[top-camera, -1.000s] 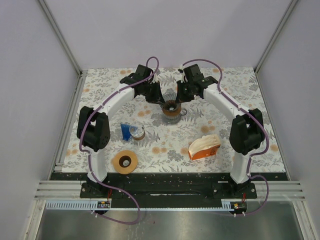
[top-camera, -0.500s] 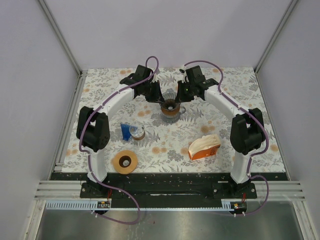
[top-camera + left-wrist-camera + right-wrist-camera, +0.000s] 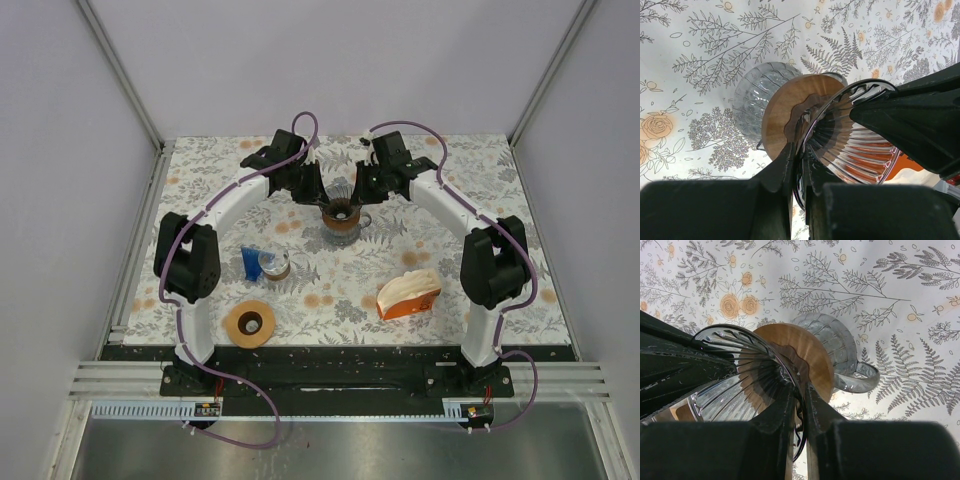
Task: Place the coffee filter in the dripper
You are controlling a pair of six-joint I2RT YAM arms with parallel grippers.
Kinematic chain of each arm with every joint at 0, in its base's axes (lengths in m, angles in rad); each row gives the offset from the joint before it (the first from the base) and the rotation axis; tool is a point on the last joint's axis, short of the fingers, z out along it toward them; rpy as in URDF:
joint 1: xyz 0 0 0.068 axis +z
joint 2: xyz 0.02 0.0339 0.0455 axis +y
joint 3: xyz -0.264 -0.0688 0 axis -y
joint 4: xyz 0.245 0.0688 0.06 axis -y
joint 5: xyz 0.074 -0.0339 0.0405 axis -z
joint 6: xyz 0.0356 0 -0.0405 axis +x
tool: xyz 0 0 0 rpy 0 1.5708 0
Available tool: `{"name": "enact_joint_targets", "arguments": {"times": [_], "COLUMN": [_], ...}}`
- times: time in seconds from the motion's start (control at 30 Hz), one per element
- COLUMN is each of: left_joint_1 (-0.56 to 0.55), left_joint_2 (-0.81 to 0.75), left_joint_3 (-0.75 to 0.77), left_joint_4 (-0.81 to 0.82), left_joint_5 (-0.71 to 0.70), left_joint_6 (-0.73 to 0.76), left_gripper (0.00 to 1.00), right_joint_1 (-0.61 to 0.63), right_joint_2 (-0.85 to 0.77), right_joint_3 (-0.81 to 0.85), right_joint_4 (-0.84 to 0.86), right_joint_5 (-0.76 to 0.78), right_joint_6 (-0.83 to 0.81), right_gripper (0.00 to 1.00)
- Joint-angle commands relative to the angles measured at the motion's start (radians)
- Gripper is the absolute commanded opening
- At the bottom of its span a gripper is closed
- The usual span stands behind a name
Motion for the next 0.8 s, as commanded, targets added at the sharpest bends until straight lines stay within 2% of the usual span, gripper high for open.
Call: {"name": "enact_joint_targets", "arguments": {"times": [0.0, 0.13, 0.3, 0.57, 0.77], "left_joint_1": [-0.038, -0.038, -0.037, -0.037, -0.035], "left_joint_2": [0.028, -0.001, -0.013, -0.038, -0.018], "left_joint_3": [0.001, 0.049, 0.115, 0.162, 0.155], "left_joint_4": [-0.093, -0.07, -0.07, -0.079, -0.105], "left_joint_5": [-0.054, -0.041, -0.051, -0.088, -0.085], "left_joint_6": [0.087, 0.096, 0.107, 0.139, 0.136], "left_gripper": [0.0, 0.19, 0.31, 0.38, 0.39], "right_joint_1": [0.016, 0.016, 0.016, 0.017, 0.016], "right_joint_2": [0.073, 0.054, 0.042, 0.022, 0.024], "right_joint_3": [-0.02, 0.014, 0.063, 0.143, 0.169], "right_joint_4": [-0.122, -0.123, -0.122, -0.134, -0.145], "right_joint_5": [0.109, 0.077, 0.05, 0.04, 0.029], "right_joint_6": [-0.04, -0.026, -0.012, -0.017, -0.019], "right_gripper": [0.08, 0.23, 0.32, 0.43, 0.46]}}
